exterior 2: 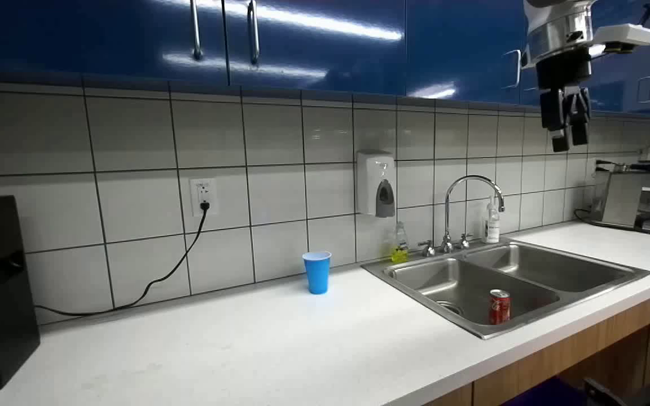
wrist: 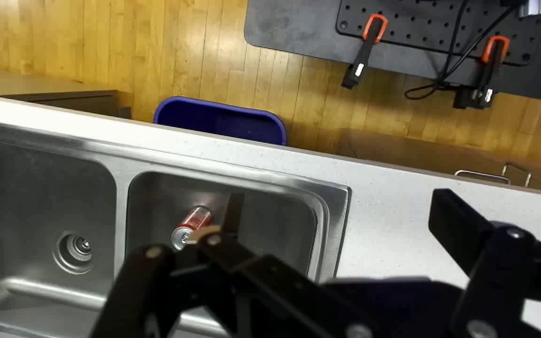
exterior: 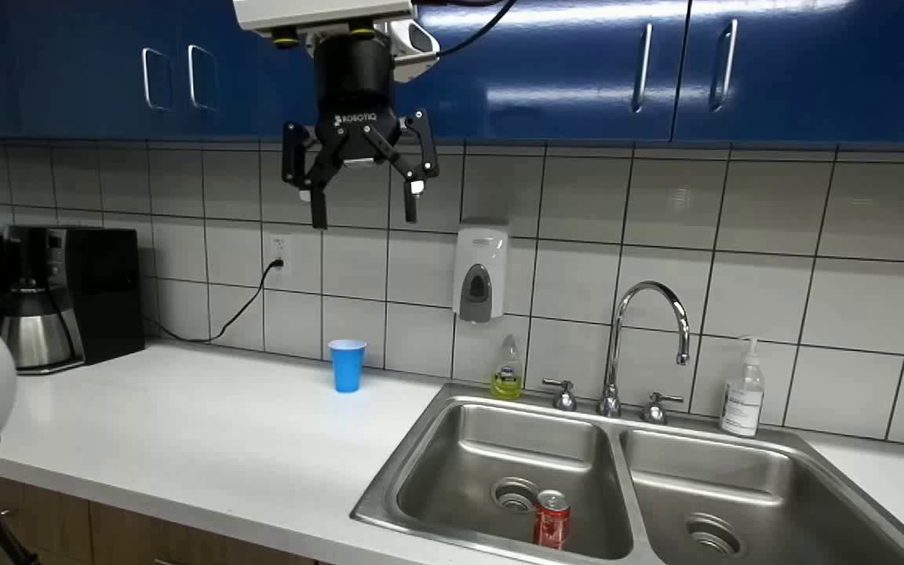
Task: Put the red can on the left side of the counter.
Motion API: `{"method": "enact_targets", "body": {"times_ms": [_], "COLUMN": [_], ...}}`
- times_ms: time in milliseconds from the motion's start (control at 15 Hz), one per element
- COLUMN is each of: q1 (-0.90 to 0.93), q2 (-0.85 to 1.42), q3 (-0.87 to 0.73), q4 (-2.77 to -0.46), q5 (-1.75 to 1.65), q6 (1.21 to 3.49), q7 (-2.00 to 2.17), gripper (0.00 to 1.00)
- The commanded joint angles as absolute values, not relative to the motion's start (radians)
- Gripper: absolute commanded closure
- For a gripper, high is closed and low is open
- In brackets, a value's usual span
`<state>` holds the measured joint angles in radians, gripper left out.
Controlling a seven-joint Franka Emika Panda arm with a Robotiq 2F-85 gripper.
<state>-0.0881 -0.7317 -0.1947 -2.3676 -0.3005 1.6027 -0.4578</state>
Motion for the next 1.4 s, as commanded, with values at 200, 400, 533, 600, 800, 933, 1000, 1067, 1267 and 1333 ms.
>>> {"method": "enact_targets", "body": {"times_ms": [200, 400, 533, 600, 800, 933, 1000, 1067, 1267, 1333], "q1": [-0.067, -0.064, -0.067, -0.069, -0.070, -0.071, -0.073, -0.076, -0.093, -0.097], "q2": [-0.731, -0.738, -0.742, -0.740, -0.723, -0.695, -0.674, -0.655, -0.583, -0.558], "q3": [-0.210, -0.207, -0.198, -0.198, -0.208, -0.222, -0.230, -0.236, -0.261, -0.268], "q4": [-2.371, -2.380, -2.384, -2.388, -2.404, -2.428, -2.442, -2.453, -2.478, -2.481], "q5": [-0.301, -0.309, -0.319, -0.320, -0.305, -0.289, -0.282, -0.275, -0.252, -0.245], "q6": [1.604, 1.607, 1.598, 1.603, 1.634, 1.692, 1.730, 1.764, 1.885, 1.922], "q7": [-0.439, -0.436, -0.427, -0.420, -0.394, -0.364, -0.348, -0.338, -0.309, -0.307], "gripper": [0.00, 0.00, 0.00, 0.00, 0.00, 0.00, 0.00, 0.00, 0.00, 0.00]}}
